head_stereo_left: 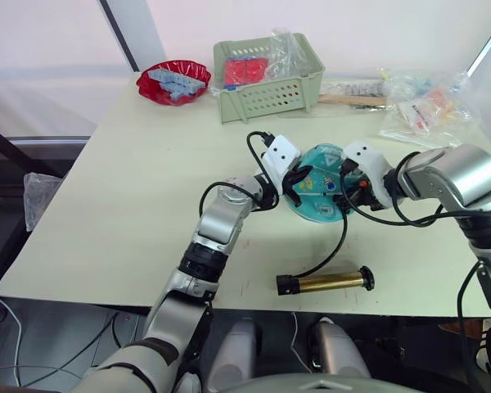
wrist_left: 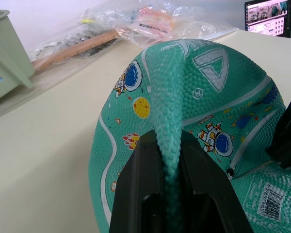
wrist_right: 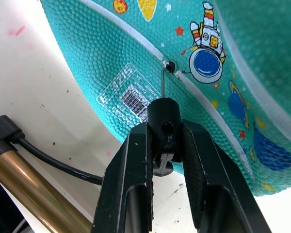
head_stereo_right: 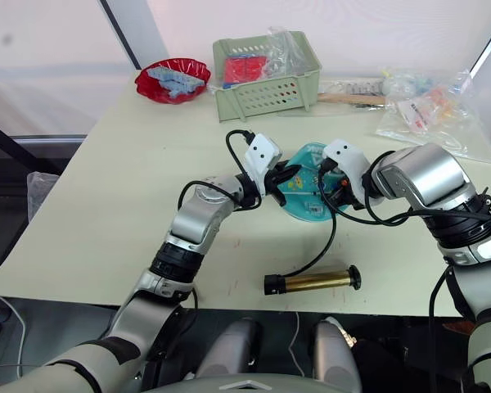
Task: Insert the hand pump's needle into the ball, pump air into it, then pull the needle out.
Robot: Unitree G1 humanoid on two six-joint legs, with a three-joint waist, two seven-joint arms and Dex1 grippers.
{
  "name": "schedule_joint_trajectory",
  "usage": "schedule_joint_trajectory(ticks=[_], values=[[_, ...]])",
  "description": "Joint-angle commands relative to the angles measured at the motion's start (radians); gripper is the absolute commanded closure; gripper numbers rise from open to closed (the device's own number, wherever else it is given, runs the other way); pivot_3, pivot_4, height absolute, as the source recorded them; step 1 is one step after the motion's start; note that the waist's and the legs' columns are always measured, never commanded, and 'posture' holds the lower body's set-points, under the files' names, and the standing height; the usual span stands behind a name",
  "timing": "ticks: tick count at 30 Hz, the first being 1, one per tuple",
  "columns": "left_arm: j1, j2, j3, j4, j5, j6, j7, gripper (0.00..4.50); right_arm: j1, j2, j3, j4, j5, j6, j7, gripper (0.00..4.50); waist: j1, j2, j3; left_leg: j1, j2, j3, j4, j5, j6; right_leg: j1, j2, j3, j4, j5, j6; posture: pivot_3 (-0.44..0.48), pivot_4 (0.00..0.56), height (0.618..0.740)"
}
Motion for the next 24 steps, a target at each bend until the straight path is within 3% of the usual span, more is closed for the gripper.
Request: schedule_joint_trajectory(ticks=[1,24], values=[[0.023,-0.007,-0.030,0.013,0.005,0.026,-0.008,4.49,-0.015,-0.002,-0.049,-0.006,-0.010,-0.024,-0.004,4.18,0.000,0.000,0.000,0.000,0.000,0.000,0.000,0.000,0.000,0.000,0.000,0.000,0.000,0.000,0.000,0.000,0.150,0.737],[0.021,-0.013,-0.031,0.024,0.005,0.022,-0.007,4.49,0.009,-0.029,0.000,-0.018,-0.029,-0.024,0.016,4.18,0.002,0.000,0.000,0.000,0.000,0.000,0.000,0.000,0.000,0.000,0.000,0.000,0.000,0.000,0.000,0.000,0.150,0.737]])
